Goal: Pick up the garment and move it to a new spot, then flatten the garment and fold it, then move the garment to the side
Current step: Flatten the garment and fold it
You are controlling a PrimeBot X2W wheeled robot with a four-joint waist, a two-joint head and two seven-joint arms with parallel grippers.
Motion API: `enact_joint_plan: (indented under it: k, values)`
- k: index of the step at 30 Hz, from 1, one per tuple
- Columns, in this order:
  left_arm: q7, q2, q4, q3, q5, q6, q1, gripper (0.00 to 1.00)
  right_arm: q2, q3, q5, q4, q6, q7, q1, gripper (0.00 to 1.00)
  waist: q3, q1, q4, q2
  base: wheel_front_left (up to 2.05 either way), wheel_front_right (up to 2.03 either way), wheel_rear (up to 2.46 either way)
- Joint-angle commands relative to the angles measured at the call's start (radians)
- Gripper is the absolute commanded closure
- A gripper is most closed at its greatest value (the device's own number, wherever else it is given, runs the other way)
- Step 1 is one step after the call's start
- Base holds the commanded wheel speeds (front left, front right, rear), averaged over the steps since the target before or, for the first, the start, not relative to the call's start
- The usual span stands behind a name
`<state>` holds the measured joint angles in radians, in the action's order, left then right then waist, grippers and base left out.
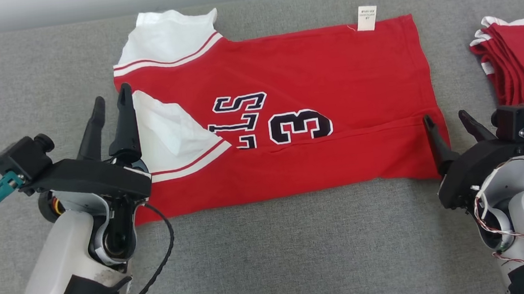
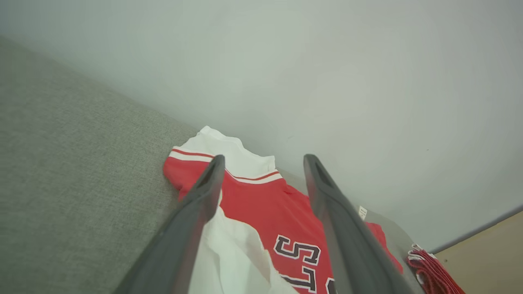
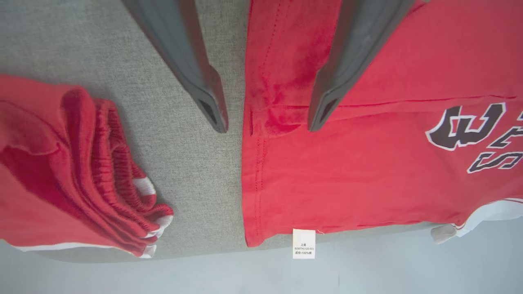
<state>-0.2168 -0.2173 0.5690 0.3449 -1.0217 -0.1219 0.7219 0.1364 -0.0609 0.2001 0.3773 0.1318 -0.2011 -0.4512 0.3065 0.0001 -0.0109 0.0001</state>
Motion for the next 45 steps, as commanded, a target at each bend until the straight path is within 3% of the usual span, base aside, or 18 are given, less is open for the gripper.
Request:
enact_joint_plan:
  k: [1, 5, 10, 15, 23, 30, 37, 38, 39, 40, 45]
  values:
    - [-0.013, -0.011, 0.001, 0.001, 0.023, 0.001, -0.001, 0.0, 0.003, -0.007, -0.008, -0.003, -0.003, 0.0, 0.013, 0.0, -0.012, -0.0001, 0.002, -0.0001, 0.0, 0.0, 0.0]
    - [-0.042, -0.038, -0.023, -0.002, 0.103, 0.014, -0.063, 0.0, -0.006, -0.067, -0.018, -0.043, -0.003, -0.048, 0.068, 0.0, -0.038, -0.0001, 0.003, -0.0001, 0.0, 0.0, 0.0]
    - [-0.049, -0.082, -0.08, 0.008, 0.227, 0.093, -0.19, 0.0, -0.031, -0.15, -0.073, -0.143, -0.003, -0.15, 0.165, 0.0, -0.059, -0.0001, 0.005, -0.0001, 0.0, 0.0, 0.0]
    - [-0.048, -0.101, -0.088, 0.034, 0.281, 0.156, -0.291, 0.0, -0.067, -0.192, -0.118, -0.228, -0.003, -0.178, 0.225, 0.0, -0.053, -0.0001, 0.005, -0.0001, 0.0, 0.0, 0.0]
    - [-0.043, -0.087, -0.03, 0.092, 0.369, 0.224, -0.289, 0.0, -0.085, -0.189, -0.198, -0.212, -0.003, -0.174, 0.186, 0.0, -0.013, -0.0001, 0.015, -0.0001, 0.0, 0.0, 0.0]
    - [-0.044, -0.067, 0.002, 0.107, 0.374, 0.222, -0.272, 0.0, -0.086, -0.129, -0.169, -0.139, -0.003, -0.173, 0.148, 0.0, 0.002, -0.0001, 0.022, -0.0001, 0.0, 0.0, 0.0]
    - [-0.04, -0.056, 0.039, 0.111, 0.369, 0.216, -0.256, 0.0, -0.087, -0.154, -0.152, -0.154, -0.003, -0.151, 0.137, 0.0, -0.006, -0.0001, 0.02, -0.0001, 0.0, 0.0, 0.0]
    - [-0.039, -0.055, 0.043, 0.112, 0.366, 0.214, -0.255, 0.34, -0.088, -0.144, -0.13, -0.155, -0.003, -0.151, 0.138, 0.0, -0.008, -0.0001, 0.018, -0.0001, 0.0, 0.0, 0.0]
    - [-0.039, -0.053, 0.047, 0.113, 0.366, 0.215, -0.254, 0.57, -0.087, -0.132, -0.11, -0.155, -0.003, -0.153, 0.142, 0.0, -0.008, -0.0001, 0.016, -0.0001, 0.0, 0.0, 0.0]
    - [-0.039, -0.051, 0.049, 0.113, 0.365, 0.216, -0.255, 0.65, -0.087, -0.121, -0.095, -0.155, -0.003, -0.157, 0.146, 0.0, -0.008, -0.0001, 0.014, -0.0001, 0.0, 0.0, 0.0]
    - [-0.04, -0.049, 0.06, 0.115, 0.364, 0.213, -0.246, 0.56, -0.086, -0.096, -0.079, -0.14, -0.003, -0.159, 0.149, 0.0, -0.003, -0.0001, 0.009, -0.0001, 0.0, 0.0, 0.0]
